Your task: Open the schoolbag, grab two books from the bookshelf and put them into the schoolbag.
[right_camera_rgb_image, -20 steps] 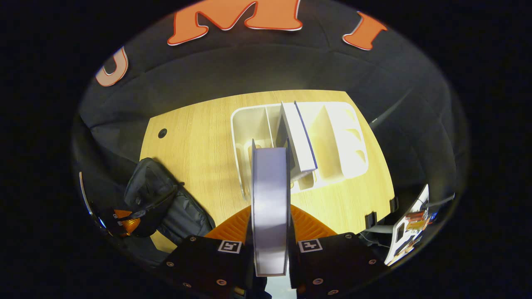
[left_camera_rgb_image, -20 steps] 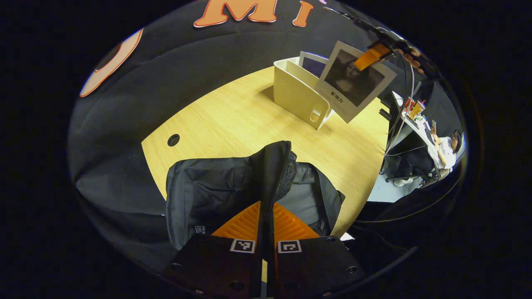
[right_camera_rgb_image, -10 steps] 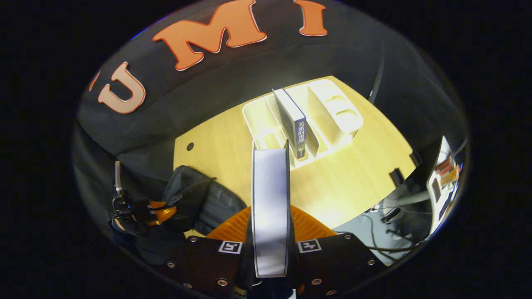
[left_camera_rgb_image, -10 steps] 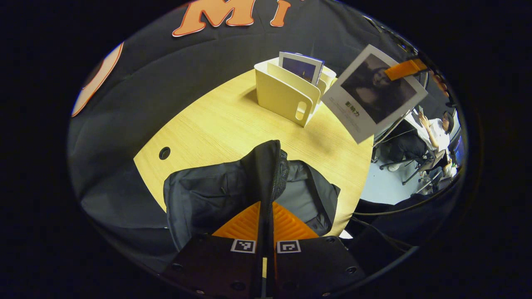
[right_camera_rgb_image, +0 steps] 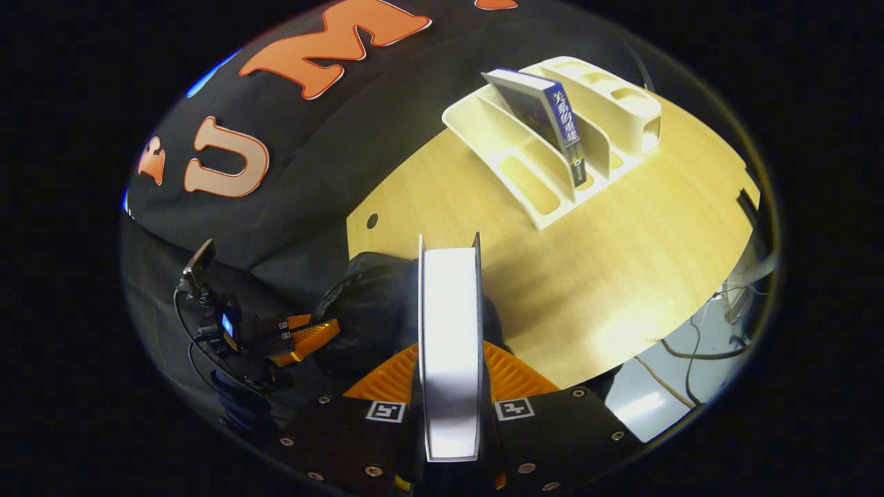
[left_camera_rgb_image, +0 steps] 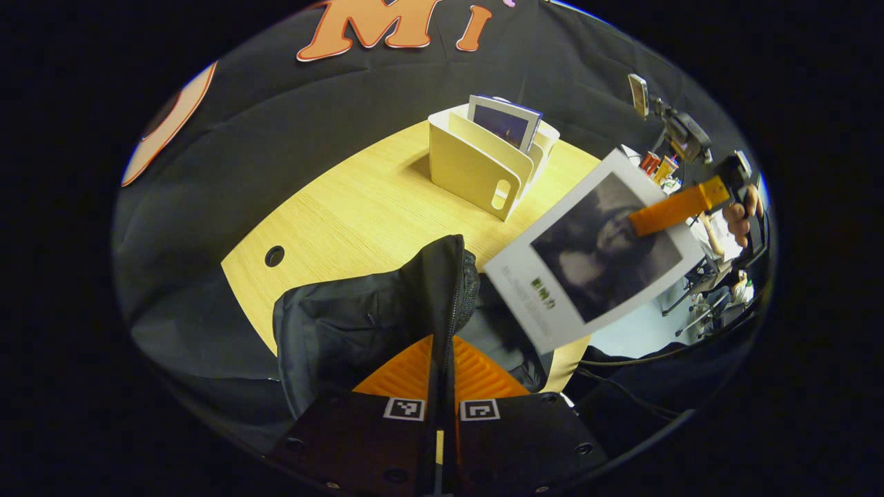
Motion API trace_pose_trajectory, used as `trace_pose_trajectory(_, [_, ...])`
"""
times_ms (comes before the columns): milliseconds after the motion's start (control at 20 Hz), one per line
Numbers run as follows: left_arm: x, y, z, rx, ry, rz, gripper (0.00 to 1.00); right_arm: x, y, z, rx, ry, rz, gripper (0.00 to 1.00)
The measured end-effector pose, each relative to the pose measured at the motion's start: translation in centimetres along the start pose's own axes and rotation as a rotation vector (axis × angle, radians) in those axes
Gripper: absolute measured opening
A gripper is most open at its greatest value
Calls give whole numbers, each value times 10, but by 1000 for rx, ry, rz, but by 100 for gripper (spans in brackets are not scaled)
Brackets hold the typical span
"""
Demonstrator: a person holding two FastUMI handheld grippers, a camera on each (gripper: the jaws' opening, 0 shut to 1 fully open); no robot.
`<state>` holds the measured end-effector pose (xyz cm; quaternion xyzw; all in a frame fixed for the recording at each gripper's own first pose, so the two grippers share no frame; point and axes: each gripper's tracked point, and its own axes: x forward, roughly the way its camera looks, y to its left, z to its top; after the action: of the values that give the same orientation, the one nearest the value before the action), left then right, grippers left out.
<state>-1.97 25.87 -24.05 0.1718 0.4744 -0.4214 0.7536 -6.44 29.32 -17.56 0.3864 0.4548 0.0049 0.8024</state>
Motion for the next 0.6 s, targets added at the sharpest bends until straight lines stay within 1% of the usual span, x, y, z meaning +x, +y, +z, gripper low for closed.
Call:
trace_pose_trajectory(150, [-8,-3,5,0,-20,6,5,35,11,-12,36,3,81,32])
trace_pose_trajectory(400, [-11,-14,13,-11,-56,7,5,90,33,-15,158,-24,225,32])
trace_pose_trajectory(600, [-15,-26,20,5,-87,1,5,128,47,-17,265,-49,324,32])
